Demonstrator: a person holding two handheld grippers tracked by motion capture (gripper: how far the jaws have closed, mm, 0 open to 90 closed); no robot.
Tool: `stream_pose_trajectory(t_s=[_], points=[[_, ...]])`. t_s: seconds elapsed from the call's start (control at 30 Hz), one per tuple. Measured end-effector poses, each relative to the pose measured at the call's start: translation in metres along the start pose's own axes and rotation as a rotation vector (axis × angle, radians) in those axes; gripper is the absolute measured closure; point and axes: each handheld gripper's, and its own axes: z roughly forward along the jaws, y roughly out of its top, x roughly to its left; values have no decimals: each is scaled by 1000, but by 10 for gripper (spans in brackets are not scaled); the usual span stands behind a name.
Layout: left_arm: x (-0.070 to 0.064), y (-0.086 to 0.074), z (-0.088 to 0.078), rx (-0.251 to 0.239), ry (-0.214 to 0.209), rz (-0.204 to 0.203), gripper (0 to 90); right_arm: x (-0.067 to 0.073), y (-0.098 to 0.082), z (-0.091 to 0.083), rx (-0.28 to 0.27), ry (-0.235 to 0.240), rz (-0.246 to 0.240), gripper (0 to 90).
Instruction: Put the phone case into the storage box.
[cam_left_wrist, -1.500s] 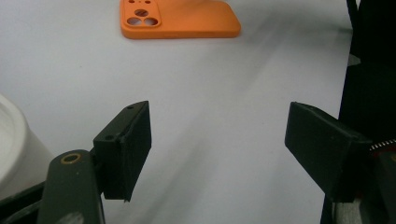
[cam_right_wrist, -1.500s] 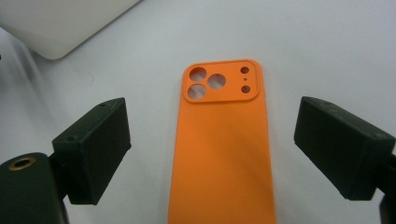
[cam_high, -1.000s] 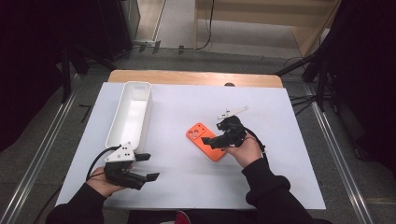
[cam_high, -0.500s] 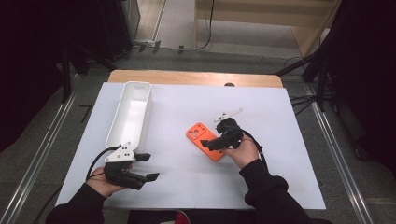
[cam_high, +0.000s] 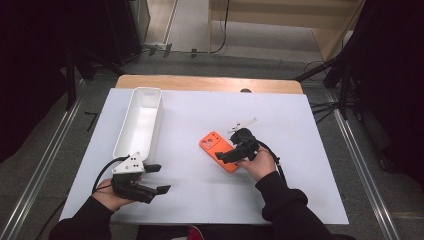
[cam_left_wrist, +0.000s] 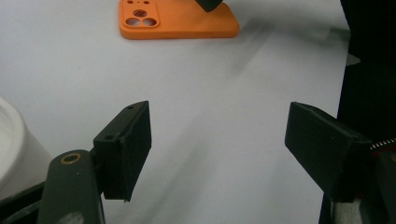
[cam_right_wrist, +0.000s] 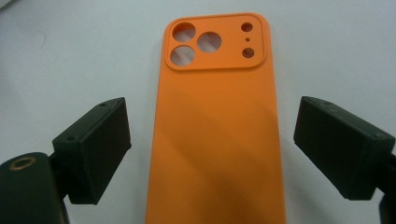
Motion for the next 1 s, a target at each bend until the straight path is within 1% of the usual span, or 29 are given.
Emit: stream_pose_trajectory(t_s=[0.1, 0.3, 0.33, 0.37, 0.63, 0.8, 0.97, 1.0], points=[[0, 0, 0, 0, 0, 0, 233, 0, 0, 2, 10, -1, 8, 99], [0, 0, 0, 0, -1, 0, 234, 0, -1, 5, 28, 0, 3, 99], [0, 0, 0, 1, -1, 0, 234, 0, -1, 5, 32, 1, 10, 99], [0, 0, 0, 0, -1, 0, 233, 1, -1, 6, 46, 0, 6, 99], [0, 0, 0, 2, -3, 1, 234, 1, -2, 10, 88, -21, -14, 99], [0, 0, 0, 3, -3, 2, 233, 3, -3, 12, 109, -26, -13, 99], [0, 0, 0, 4, -4, 2, 233, 3, -3, 14, 118, -30, -28, 99], [0, 0, 0, 4, -4, 2, 233, 3, -3, 14, 118, -29, -29, 116]])
